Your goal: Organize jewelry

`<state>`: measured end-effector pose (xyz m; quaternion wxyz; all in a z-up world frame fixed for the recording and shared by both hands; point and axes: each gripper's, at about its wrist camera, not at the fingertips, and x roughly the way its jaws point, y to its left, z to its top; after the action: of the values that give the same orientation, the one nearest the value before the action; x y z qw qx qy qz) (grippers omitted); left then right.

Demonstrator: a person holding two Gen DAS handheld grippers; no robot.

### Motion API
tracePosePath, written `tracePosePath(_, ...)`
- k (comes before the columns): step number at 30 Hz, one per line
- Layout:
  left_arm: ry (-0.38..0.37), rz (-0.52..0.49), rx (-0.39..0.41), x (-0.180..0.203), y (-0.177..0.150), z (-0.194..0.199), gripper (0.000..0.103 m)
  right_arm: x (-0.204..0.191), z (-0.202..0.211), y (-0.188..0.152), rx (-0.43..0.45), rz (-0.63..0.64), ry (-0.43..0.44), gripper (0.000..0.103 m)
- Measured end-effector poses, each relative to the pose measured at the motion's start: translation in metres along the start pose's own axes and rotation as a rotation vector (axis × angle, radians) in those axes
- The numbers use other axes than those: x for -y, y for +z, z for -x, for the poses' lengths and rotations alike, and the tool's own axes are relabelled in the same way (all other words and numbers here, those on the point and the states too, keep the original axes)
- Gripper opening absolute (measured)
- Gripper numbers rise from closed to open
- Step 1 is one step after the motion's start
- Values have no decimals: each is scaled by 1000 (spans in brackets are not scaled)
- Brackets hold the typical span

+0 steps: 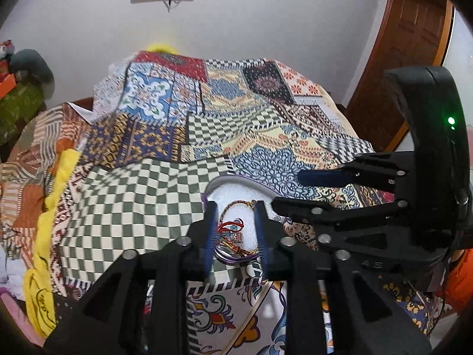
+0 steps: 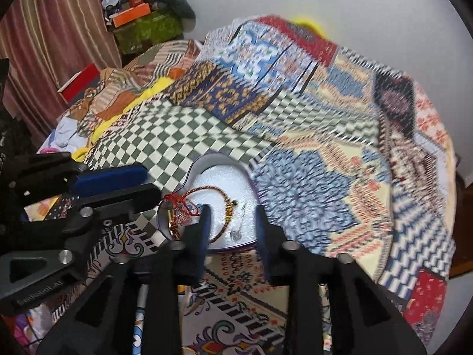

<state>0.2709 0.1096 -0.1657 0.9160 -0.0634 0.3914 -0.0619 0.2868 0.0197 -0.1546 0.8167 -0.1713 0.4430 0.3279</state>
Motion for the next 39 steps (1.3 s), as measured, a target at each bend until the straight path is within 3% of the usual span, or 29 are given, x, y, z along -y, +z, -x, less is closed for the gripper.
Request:
tracePosePath(4,26,-10,27,3,1,20,27,0,21,-3,46,7,-34,41)
tracePosePath(9,37,-23,46,12,-4,40,36,7,49,-11,82,-29,-59,41)
tracePosePath(18,-13,-92,-12,46,-39,47,36,13,82,-48,100,-86,-68,41)
tracePosePath(30,-50,-125,-110,72,-93,43,36,-14,63,-118,-23,-18,-39,41)
tracePosePath(39,-57,-123,-149,76,-111,35,36,-23,51,-129,-35,36,-74,40)
